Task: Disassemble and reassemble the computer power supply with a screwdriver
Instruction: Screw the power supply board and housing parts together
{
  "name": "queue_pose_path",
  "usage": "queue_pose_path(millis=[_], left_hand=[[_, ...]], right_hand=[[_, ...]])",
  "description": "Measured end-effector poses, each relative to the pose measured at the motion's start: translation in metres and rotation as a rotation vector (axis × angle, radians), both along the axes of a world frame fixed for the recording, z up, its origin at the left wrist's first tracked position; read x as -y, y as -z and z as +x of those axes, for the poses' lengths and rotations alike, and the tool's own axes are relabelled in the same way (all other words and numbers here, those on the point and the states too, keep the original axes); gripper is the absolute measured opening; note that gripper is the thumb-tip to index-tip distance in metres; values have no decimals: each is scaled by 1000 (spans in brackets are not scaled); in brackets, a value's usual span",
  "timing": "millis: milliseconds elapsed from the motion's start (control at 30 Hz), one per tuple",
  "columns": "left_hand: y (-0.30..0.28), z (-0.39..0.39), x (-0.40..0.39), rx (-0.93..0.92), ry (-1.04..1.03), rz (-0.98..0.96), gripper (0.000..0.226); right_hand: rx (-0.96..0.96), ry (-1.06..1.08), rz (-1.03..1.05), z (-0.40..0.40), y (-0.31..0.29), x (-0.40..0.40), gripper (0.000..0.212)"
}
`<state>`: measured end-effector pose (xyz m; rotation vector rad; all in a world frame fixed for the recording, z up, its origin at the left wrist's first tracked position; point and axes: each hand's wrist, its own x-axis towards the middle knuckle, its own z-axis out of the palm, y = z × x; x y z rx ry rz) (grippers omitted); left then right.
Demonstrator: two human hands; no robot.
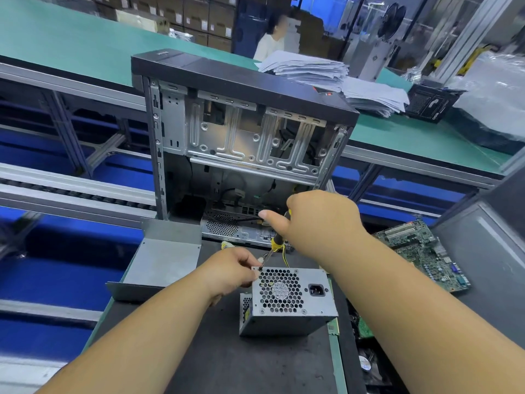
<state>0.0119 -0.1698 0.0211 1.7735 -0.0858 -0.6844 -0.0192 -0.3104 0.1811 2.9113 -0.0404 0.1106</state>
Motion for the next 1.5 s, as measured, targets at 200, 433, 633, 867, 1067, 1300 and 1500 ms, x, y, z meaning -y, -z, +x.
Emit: queue_pose_path(millis=[200, 433, 633, 867, 1067, 1300, 1500], left_hand=[[1, 1, 2, -10, -10, -12, 13], [2, 1, 2, 8, -5, 10, 14], [1, 1, 3, -5, -9, -14, 14], [1, 0, 2, 31, 17, 15, 14], [-2, -2, 1, -19, 14, -45, 15], [-6, -2, -1, -48, 36, -93, 25], [-5, -1, 0, -75, 29, -100, 23]], right_hand=[[-152, -305, 330, -4, -9, 4, 19], [0, -20, -87, 4, 1, 2, 69], [-180, -210, 397, -5, -5, 12, 13], [-162, -129, 15, 7, -11, 3, 45], [21, -40, -75, 3, 2, -1, 51], [-139, -279, 419, -5, -9, 10, 9], [-18, -148, 66, 2, -4, 6, 44]])
